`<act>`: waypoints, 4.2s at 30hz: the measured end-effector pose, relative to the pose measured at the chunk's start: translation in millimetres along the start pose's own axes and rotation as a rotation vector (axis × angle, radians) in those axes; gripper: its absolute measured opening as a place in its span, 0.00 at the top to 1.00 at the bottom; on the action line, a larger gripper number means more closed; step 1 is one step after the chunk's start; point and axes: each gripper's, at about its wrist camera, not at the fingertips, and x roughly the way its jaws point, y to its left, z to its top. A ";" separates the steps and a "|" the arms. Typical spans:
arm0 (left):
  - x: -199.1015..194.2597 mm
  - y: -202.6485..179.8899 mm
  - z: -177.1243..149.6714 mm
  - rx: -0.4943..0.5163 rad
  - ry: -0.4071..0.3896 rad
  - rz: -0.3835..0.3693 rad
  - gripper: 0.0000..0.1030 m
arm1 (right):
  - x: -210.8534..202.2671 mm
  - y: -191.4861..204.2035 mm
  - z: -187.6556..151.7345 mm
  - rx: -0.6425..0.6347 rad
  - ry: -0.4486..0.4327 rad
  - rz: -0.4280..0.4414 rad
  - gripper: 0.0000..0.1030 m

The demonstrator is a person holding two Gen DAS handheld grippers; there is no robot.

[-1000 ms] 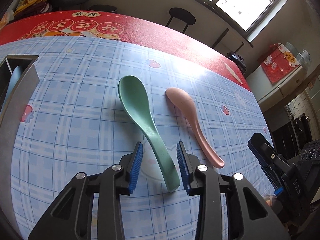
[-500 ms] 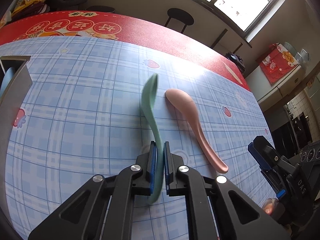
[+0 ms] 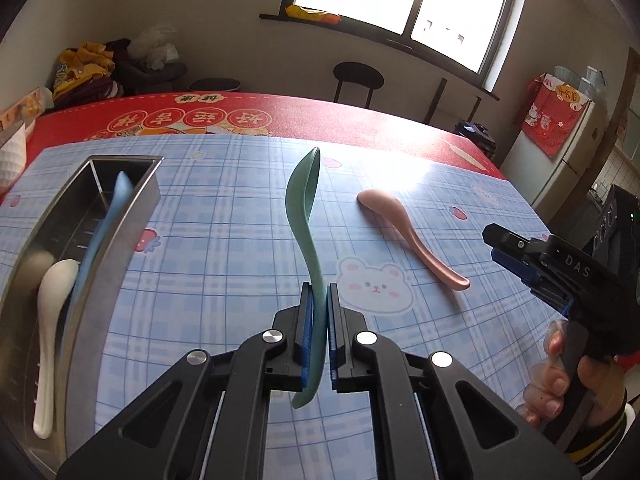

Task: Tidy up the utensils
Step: 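Lift the green spoon with the left gripper while the right gripper grasps the pink spoon, then lower the green spoon into the tray, open the left gripper while the right lifts the pink spoon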

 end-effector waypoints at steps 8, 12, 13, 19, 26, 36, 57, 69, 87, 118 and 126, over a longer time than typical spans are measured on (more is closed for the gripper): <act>-20.8 11.5 -19.0 0.014 -0.075 -0.026 0.94 | 7.4 18.9 -4.7 -0.110 0.014 -0.020 0.50; -20.8 16.9 -19.7 -0.003 -0.082 -0.074 0.94 | 9.5 27.6 -7.1 -0.169 0.020 -0.022 0.51; -20.7 17.3 -20.1 -0.006 -0.082 -0.083 0.94 | 10.6 27.9 -7.0 -0.171 0.025 -0.020 0.51; -14.9 17.1 -21.1 -0.014 -0.054 -0.115 0.94 | 16.8 30.2 -8.6 -0.181 0.062 -0.018 0.51; -12.6 21.9 -22.9 -0.041 -0.039 -0.120 0.93 | 27.1 37.6 -12.2 -0.221 0.104 -0.087 0.55; -12.3 27.1 -21.4 -0.053 -0.042 -0.117 0.93 | 46.6 54.9 -19.8 -0.333 0.174 -0.256 0.58; -13.4 35.8 -23.2 -0.087 -0.040 -0.134 0.93 | 43.6 89.5 -44.1 -0.543 0.250 -0.371 0.84; -12.6 35.6 -20.8 -0.082 -0.039 -0.134 0.93 | 61.5 94.2 -29.6 -0.536 0.284 -0.358 0.83; -11.8 37.0 -19.2 -0.092 -0.035 -0.139 0.93 | 47.7 82.8 -30.2 -0.341 0.164 -0.221 0.86; -23.5 30.1 -16.7 -0.079 -0.047 -0.120 0.94 | -11.3 94.7 -67.0 -0.208 -0.063 0.114 0.86; -63.1 48.5 -7.3 -0.044 -0.044 -0.145 0.94 | -16.9 81.3 -65.8 -0.187 -0.066 0.124 0.86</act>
